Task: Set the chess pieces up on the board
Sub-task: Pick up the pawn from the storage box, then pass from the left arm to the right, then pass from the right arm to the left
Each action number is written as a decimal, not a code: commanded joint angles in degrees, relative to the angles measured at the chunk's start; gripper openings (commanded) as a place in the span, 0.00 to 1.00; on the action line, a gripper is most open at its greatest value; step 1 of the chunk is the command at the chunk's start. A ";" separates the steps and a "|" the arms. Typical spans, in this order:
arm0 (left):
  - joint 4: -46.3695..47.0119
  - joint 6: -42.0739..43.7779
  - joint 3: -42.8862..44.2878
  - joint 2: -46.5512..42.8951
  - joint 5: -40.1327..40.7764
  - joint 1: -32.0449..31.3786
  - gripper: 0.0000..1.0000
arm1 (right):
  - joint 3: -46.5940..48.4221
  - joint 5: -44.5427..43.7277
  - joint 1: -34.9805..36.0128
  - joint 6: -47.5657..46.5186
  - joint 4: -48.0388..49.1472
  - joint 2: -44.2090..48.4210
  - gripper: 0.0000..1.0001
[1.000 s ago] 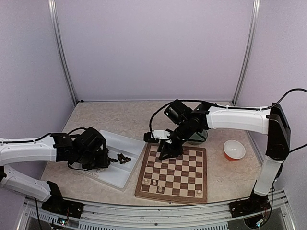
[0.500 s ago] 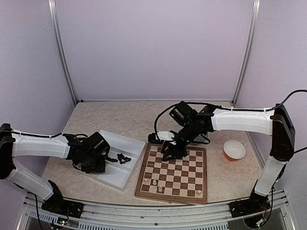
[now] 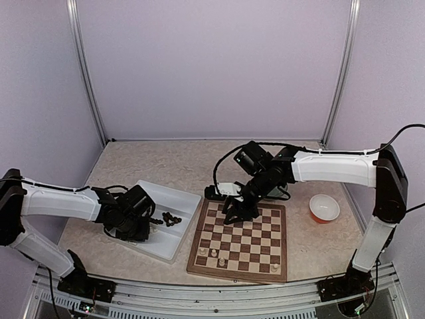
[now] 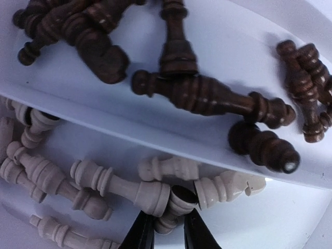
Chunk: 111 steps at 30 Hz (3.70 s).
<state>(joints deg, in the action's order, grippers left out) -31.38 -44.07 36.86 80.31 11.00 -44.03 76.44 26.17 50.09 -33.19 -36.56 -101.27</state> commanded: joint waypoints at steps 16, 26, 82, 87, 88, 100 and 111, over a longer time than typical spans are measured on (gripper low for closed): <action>-3.72 4.52 7.78 1.16 -3.12 -10.53 0.13 | 3.63 1.39 -0.33 1.34 -0.97 -2.35 0.37; 8.92 5.55 -0.05 -12.68 -6.12 -11.51 0.00 | 12.52 15.80 -1.42 16.52 1.45 -9.90 0.38; 30.93 2.53 7.80 -3.76 -41.38 -11.14 0.03 | 12.75 -2.79 10.49 -21.38 -8.30 -3.61 0.34; 32.59 2.16 7.70 -3.46 -41.09 -10.65 0.04 | 11.54 -3.88 10.91 -20.62 -7.67 -2.97 0.15; 32.60 2.06 7.71 -3.35 -40.84 -10.44 0.07 | 11.19 -4.12 10.91 -20.14 -7.12 -2.82 0.12; 26.67 7.39 6.46 -16.07 -19.09 -13.78 0.44 | 5.79 15.48 0.32 -5.49 -1.17 1.05 0.06; 35.81 27.38 14.17 -10.15 15.29 -29.67 0.44 | 3.86 38.63 -7.13 10.50 7.70 0.46 0.06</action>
<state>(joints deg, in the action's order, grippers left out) 0.43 -27.11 45.32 65.14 13.19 -71.64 80.79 55.13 42.87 -28.77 -32.45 -101.60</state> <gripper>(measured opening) 0.436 0.133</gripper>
